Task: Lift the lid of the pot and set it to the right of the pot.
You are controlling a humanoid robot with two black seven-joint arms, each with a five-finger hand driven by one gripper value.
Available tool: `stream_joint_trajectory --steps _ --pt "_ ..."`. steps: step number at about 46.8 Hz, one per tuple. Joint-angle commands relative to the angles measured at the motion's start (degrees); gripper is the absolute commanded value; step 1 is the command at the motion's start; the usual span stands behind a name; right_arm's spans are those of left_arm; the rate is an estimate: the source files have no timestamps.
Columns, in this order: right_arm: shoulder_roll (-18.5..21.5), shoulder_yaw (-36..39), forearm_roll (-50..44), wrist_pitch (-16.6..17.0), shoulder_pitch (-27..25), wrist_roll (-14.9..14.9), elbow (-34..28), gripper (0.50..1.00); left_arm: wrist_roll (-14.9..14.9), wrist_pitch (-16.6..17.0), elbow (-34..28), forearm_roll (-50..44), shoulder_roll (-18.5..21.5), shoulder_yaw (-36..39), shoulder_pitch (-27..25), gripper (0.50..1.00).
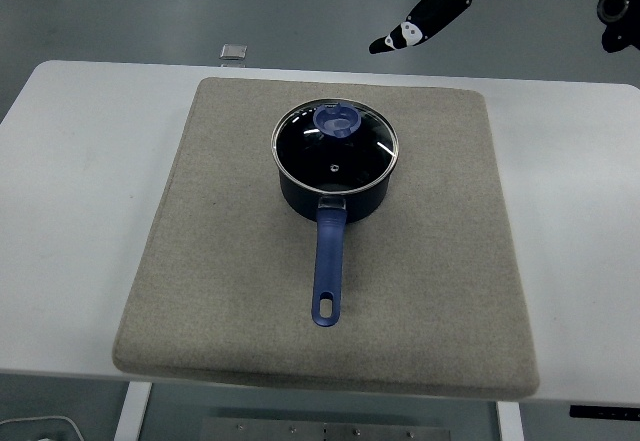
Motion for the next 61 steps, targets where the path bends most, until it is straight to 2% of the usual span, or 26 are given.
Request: stream_joint_trajectory --steps 1,8,18,61 --pt "0.3 -0.3 -4.0 -2.8 -0.2 0.0 2.2 0.897 0.0 0.0 0.0 0.0 0.0 0.0 0.0 1.000" --pt "0.8 -0.5 -8.4 -5.5 -0.5 0.0 3.2 0.897 0.0 0.0 0.0 0.0 0.0 0.0 0.0 1.000" --pt "1.8 -0.6 -15.5 -9.0 -3.5 0.0 3.3 0.897 0.0 0.0 0.0 0.0 0.0 0.0 0.0 1.000" --pt "3.9 -4.5 -22.0 -16.1 -7.1 0.0 2.7 0.893 0.0 0.0 0.0 0.0 0.0 0.0 0.0 1.000"
